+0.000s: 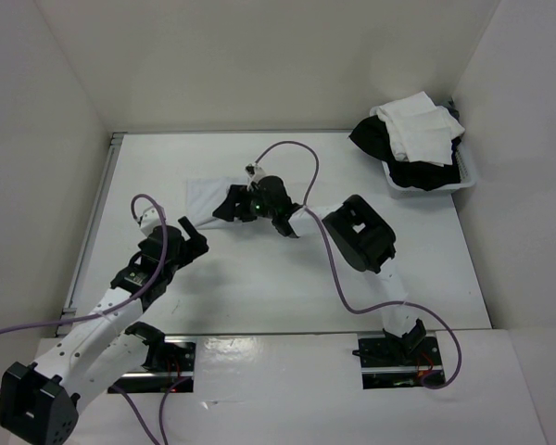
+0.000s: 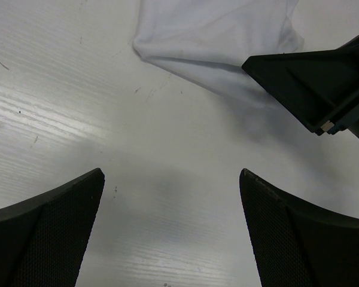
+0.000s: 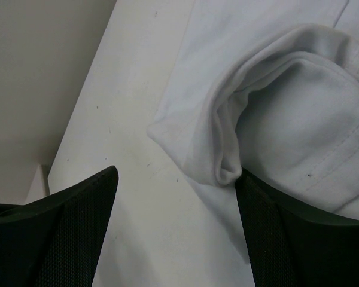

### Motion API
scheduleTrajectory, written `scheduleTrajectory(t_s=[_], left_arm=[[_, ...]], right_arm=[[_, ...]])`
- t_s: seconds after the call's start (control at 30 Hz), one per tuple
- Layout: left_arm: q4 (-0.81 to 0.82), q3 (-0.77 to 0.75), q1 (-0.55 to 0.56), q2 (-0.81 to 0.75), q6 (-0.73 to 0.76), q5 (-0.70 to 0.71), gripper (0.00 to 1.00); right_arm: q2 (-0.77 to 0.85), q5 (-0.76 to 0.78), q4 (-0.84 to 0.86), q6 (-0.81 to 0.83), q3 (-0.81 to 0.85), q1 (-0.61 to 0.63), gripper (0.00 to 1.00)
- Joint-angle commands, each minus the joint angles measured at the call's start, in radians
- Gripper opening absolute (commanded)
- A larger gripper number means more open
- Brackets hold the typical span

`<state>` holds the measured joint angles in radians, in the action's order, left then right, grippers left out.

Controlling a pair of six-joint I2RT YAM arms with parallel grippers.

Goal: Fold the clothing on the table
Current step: Fold the skirt

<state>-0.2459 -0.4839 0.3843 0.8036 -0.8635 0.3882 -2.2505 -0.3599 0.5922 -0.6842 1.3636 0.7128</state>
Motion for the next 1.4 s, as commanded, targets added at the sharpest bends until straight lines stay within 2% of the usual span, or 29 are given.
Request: scheduleTrajectory(t_s=[0.0, 0.23, 0.4, 0.63, 0.73, 0.93, 1.17, 1.37], left_arm=[[0.014, 0.001, 0.005, -0.011, 0.004, 0.018, 1.0], [0.014, 0.001, 0.005, -0.029, 0.004, 0.028, 1.0], [0.005, 0.011, 0.014, -0.038, 0.004, 0.028, 1.0], [0.005, 0.021, 0.024, -0.07, -0.006, 0.028, 1.0], [0.005, 0.03, 0.024, -0.08, -0.006, 0.028, 1.0], [-0.004, 0.03, 0.033, -0.08, -0.006, 0.018, 1.0], [-0.004, 0.021, 0.042, -0.109, -0.016, 0.009, 1.0], [-0.013, 0.011, 0.051, -0.118, -0.016, 0.018, 1.0]], right_arm=[[-0.02, -0.025, 0.081, 0.002, 0.06, 0.007, 0.83], [-0.049, -0.083, 0.127, 0.002, 0.153, 0.025, 0.83], [-0.133, -0.241, 0.257, -0.063, 0.28, 0.034, 0.83], [-0.326, -0.307, 0.193, -0.094, 0.575, 0.066, 0.83], [-0.346, -0.307, 0.111, -0.083, 0.655, 0.066, 0.83], [-0.206, -0.251, 0.028, 0.032, 0.54, 0.066, 0.83], [-0.025, -0.238, 0.073, 0.045, 0.31, 0.016, 0.83], [0.111, -0.206, 0.041, 0.097, 0.198, 0.016, 0.83]])
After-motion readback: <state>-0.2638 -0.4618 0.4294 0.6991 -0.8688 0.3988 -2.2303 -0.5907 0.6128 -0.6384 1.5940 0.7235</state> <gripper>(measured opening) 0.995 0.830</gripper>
